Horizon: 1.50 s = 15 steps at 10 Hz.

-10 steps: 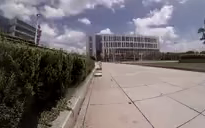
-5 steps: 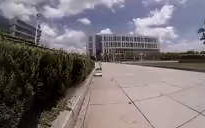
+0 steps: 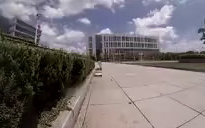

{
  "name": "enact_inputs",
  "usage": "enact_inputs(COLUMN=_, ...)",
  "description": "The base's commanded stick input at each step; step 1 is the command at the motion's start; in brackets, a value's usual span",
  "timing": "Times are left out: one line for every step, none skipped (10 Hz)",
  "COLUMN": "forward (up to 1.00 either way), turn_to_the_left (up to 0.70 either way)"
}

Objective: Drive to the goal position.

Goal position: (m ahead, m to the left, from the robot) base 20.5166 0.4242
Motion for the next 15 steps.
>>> enact_inputs(forward=0.00, turn_to_the_left=0.00)
enact_inputs(forward=0.04, turn_to_the_left=0.00)
enact_inputs(forward=0.04, turn_to_the_left=0.00)
enact_inputs(forward=0.04, turn_to_the_left=0.00)
enact_inputs(forward=0.04, turn_to_the_left=0.00)
enact_inputs(forward=0.04, turn_to_the_left=0.00)
enact_inputs(forward=0.00, turn_to_the_left=0.00)
enact_inputs(forward=0.03, turn_to_the_left=0.00)
enact_inputs(forward=0.04, turn_to_the_left=0.00)
enact_inputs(forward=0.04, turn_to_the_left=0.00)
enact_inputs(forward=0.04, turn_to_the_left=0.00)
enact_inputs(forward=0.04, turn_to_the_left=0.00)
enact_inputs(forward=0.04, turn_to_the_left=0.00)
enact_inputs(forward=0.04, turn_to_the_left=0.00)
enact_inputs(forward=0.04, turn_to_the_left=0.00)
